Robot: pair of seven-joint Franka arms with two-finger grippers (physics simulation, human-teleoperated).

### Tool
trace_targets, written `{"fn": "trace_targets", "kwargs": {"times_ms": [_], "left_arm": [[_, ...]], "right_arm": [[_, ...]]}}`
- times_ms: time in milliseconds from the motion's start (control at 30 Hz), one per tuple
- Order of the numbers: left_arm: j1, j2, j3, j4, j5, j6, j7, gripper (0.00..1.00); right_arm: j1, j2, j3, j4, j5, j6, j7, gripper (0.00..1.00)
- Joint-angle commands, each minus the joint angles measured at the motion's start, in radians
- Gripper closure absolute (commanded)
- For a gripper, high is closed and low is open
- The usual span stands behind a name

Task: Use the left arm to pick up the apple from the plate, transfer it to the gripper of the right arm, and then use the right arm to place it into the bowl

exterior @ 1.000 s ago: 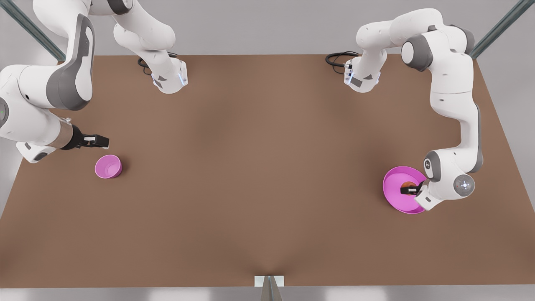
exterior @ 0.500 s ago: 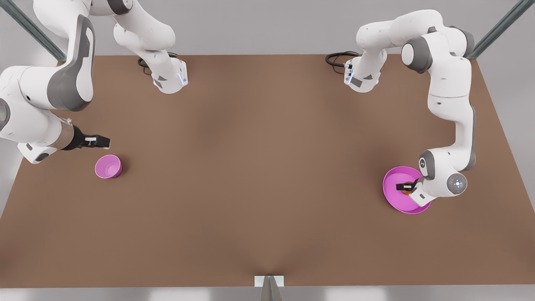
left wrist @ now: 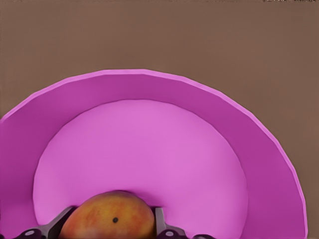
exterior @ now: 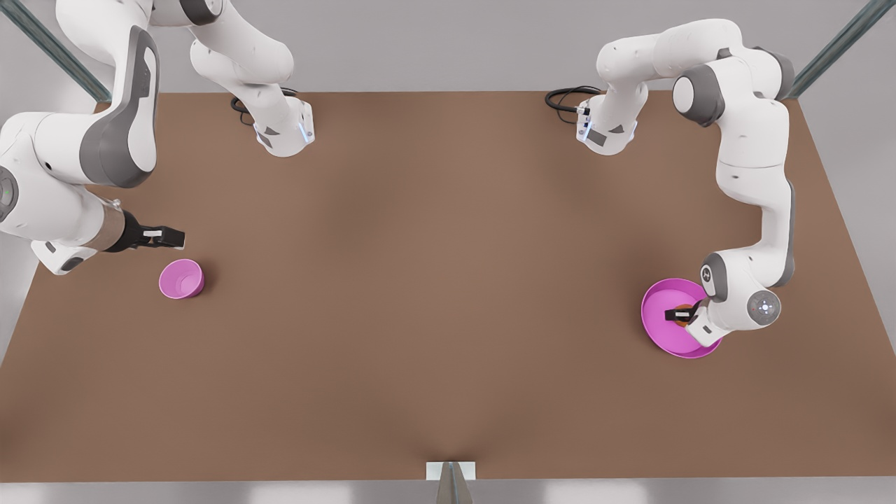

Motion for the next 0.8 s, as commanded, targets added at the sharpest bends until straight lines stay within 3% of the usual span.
{"fn": "trace_targets", "kwargs": {"times_ms": [0,233,300,333,400,467,567,667,767], "left_arm": [[0.001,-0.003,0.0,0.0,-0.007,-0.004,0.009,0.32],[-0.031,-0.063,-0.009,0.008,-0.01,-0.059,0.008,0.32],[-0.04,-0.079,-0.061,0.074,-0.019,-0.168,-0.044,0.32],[-0.039,-0.079,-0.113,0.183,-0.024,-0.315,-0.118,0.32],[-0.045,-0.072,-0.308,0.304,-0.022,-0.459,-0.41,0.32],[-0.069,-0.019,-0.512,0.45,-0.073,-0.616,-0.724,0.32],[-0.158,0.098,-0.629,0.534,-0.415,-0.57,-0.952,0.32],[-0.341,0.349,-0.676,0.747,-0.772,-0.498,-0.899,0.32],[-0.353,0.38,-0.678,0.75,-0.841,-0.391,-0.761,0.32]], "right_arm": [[0.0,-0.001,0.0,0.0,0.001,-0.001,-0.004,0.0],[0.0,-0.001,0.0,0.0,0.001,-0.001,-0.004,0.0],[-0.003,0.0,0.0,0.003,0.002,-0.001,-0.029,0.0],[-0.003,0.014,0.0,0.016,0.001,0.005,-0.032,0.0],[0.025,0.089,0.017,0.052,-0.003,0.041,-0.244,0.0],[0.029,0.272,0.071,0.158,0.177,0.105,-0.317,0.0],[0.014,0.428,0.167,0.162,0.473,0.288,-0.368,0.0],[-0.073,0.548,0.285,0.163,0.611,0.378,-0.656,0.0],[-0.141,0.726,0.422,0.301,0.637,0.4,-1.081,0.0]]}}
